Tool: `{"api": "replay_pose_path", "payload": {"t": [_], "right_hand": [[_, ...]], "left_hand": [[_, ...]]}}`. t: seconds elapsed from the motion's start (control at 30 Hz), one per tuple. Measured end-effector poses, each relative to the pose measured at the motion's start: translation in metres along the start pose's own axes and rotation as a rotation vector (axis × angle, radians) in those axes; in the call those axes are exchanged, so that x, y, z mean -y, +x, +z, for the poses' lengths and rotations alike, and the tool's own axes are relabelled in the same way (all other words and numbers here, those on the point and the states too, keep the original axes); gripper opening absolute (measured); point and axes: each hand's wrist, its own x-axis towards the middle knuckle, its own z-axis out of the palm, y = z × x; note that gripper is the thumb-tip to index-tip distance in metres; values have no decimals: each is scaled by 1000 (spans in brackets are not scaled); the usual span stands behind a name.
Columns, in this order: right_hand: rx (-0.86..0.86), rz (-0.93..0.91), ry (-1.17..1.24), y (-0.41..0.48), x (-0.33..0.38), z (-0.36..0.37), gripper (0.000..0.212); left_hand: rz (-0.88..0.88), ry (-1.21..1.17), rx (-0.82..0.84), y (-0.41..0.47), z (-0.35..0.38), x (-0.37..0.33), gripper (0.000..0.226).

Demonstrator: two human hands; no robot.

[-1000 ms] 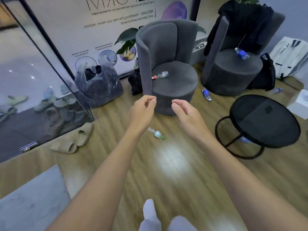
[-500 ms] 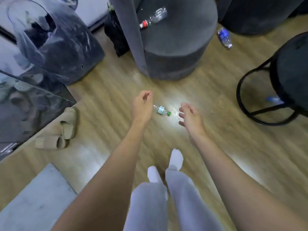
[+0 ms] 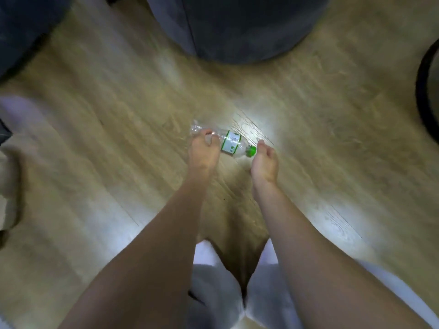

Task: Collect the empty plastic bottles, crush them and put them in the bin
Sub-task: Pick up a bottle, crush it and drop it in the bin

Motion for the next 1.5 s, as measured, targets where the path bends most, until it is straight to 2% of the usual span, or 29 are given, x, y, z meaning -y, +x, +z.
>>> {"api": "replay_pose_path", "payload": {"t": [0.17,0.23,0.33,0.47,0.57,0.7,0.77,0.9,1.0,1.23,1.37,1.5], "right_hand": [[-59,62,-67,85,-25,39,41],[-40,134,-69,103,-40,44,43],[-51,174,-31,112,-54,47,32],[-183,85,-91,95,-51,31,35],[-233,8,-91,37,-33,9,37],[-187,-85,-27,-66,26,-34,30],[-157,-113,-27,-118,73,-56,29],[-97,-240,-32,-226,186,-91,26],[-29,-364,6,-312,274,-115,28],[187,-645,121,-478,418,-170,35],[382,-777,191,-563,466,-201,37],[585,-912,228,-649,487,-225,32]], "left_hand": [[29,115,-96,83,15,23,51],[21,199,-50,107,19,27,55],[-71,224,55,121,26,30,53],[-113,199,-65,95,16,23,44],[-130,268,-163,46,-19,14,48],[-210,172,-180,-35,-92,-38,51],[-189,117,-184,-80,-134,-80,48],[-89,5,-300,-173,-233,-176,31],[0,-68,-386,-241,-311,-247,38],[215,-232,-652,-394,-453,-370,46],[297,-296,-866,-483,-502,-401,46],[321,-397,-1077,-574,-540,-403,53]]}}
